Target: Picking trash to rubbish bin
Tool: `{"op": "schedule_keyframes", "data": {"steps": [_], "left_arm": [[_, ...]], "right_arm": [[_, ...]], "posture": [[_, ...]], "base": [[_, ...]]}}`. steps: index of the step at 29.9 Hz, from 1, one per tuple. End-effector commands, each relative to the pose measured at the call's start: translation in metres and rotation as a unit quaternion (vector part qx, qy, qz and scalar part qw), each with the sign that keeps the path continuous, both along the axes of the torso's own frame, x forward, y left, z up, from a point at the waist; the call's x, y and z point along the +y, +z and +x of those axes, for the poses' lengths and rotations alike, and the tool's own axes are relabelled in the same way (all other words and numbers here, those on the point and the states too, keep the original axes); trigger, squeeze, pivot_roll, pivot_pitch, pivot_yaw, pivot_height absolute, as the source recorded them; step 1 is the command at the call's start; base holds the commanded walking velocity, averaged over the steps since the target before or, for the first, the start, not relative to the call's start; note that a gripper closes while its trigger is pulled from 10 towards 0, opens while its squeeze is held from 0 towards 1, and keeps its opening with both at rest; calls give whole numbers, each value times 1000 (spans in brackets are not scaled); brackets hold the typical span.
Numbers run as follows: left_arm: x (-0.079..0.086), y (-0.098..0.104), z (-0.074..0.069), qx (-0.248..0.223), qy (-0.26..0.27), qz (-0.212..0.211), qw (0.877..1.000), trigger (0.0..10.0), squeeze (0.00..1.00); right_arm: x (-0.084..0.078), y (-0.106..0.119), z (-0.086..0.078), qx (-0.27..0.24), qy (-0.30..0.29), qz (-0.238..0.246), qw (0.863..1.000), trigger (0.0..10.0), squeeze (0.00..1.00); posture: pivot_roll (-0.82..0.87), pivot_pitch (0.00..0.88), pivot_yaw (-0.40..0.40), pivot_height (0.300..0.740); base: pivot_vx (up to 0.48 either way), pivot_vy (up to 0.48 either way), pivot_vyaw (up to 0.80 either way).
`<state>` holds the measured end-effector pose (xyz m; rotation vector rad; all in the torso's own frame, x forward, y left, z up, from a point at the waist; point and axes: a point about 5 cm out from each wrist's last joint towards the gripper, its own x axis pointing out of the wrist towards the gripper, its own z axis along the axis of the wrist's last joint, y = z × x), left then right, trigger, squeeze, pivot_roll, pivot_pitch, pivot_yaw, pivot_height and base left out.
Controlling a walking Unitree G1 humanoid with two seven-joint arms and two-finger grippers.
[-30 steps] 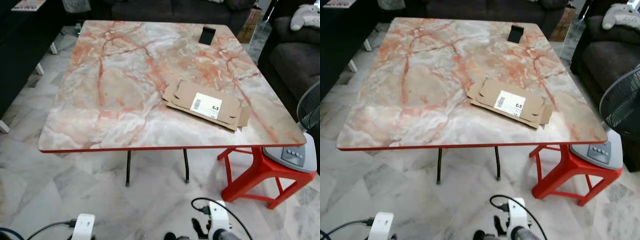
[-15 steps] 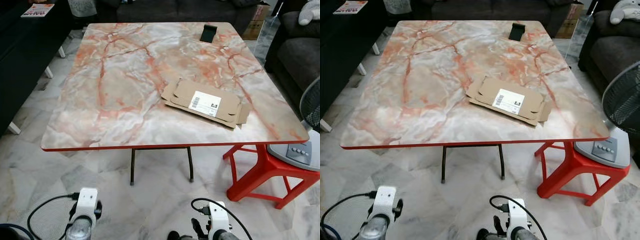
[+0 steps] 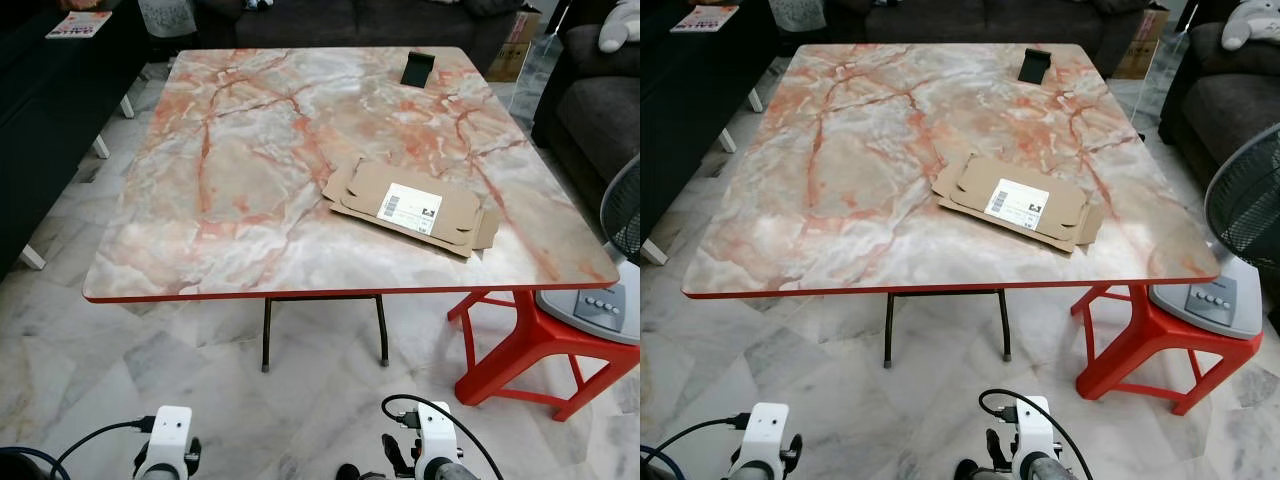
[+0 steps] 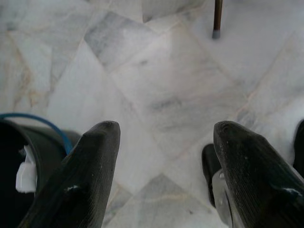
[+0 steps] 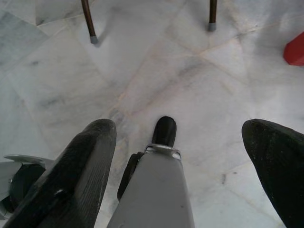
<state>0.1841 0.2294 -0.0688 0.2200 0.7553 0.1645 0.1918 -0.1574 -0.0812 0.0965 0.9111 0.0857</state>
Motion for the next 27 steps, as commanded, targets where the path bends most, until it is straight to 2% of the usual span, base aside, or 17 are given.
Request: {"op": "schedule_keyframes", "data": {"steps": [1,18,21,24,27], "left_arm": [[0,-4,-8,14,7,-2,1000,10000,0],[-1,-2,-3,8,6,-2,1000,10000,0],[-4,-2,-1,7,0,1,1000,10000,0],[-7,2,7,-12,-6,-1,1000,10000,0],[-14,12,24,-49,-31,1,998,10000,0]], "right_arm": [[-4,-1,-2,1,-15,-2,1000,10000,0],[-7,1,2,-4,-13,-6,1000,10000,0],[-7,2,2,-5,-12,-6,1000,10000,0],[-7,2,4,-8,-10,-6,1000,10000,0],[-5,7,11,-23,2,-7,1000,10000,0]], "posture": [[104,136,-34,740],[103,140,-39,740],[103,142,-42,740],[106,145,-45,740],[108,150,-46,740]], "base": [[0,-386,0],[0,-367,0],[0,0,0],[0,0,0],[0,0,0]]}}
